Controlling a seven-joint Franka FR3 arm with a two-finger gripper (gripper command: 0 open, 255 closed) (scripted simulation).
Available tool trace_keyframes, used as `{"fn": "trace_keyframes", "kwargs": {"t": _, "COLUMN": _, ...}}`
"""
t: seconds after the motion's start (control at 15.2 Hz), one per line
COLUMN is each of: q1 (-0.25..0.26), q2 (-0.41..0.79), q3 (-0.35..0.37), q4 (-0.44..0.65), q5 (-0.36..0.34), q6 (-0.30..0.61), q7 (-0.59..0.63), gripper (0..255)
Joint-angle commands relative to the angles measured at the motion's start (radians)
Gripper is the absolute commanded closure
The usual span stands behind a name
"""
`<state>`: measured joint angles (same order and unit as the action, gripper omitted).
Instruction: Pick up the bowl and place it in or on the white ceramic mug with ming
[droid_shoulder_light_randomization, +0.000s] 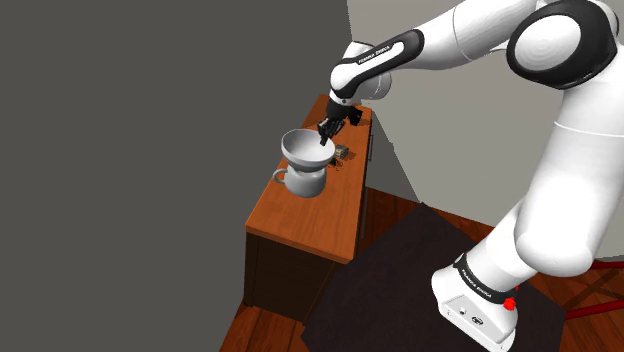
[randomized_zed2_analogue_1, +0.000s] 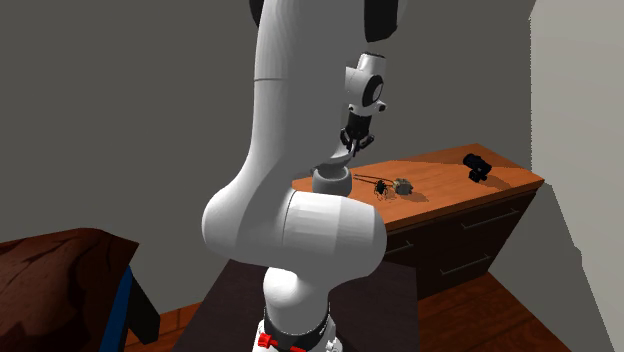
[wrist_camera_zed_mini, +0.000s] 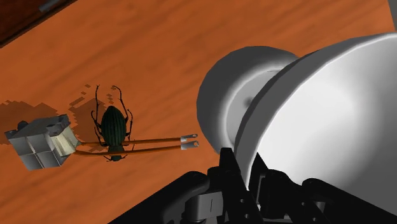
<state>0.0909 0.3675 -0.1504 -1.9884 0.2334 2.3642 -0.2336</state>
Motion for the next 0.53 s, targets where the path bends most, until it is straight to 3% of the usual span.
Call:
{"fn": "trace_keyframes", "kwargs": {"t": 0.0, "q1": -0.002, "q2": 0.017, "q3": 0.003, "q4": -0.006, "q5": 0.008, "q6": 0.023, "q7": -0.007, "gripper": 255}}
{"fn": "trace_keyframes", "kwargs": {"t": 0.46, "q1": -0.005, "q2": 0.039, "q3": 0.008, "q4": -0.009, "q5": 0.016, "q6": 0.048, "q7": -0.015, "gripper": 255}}
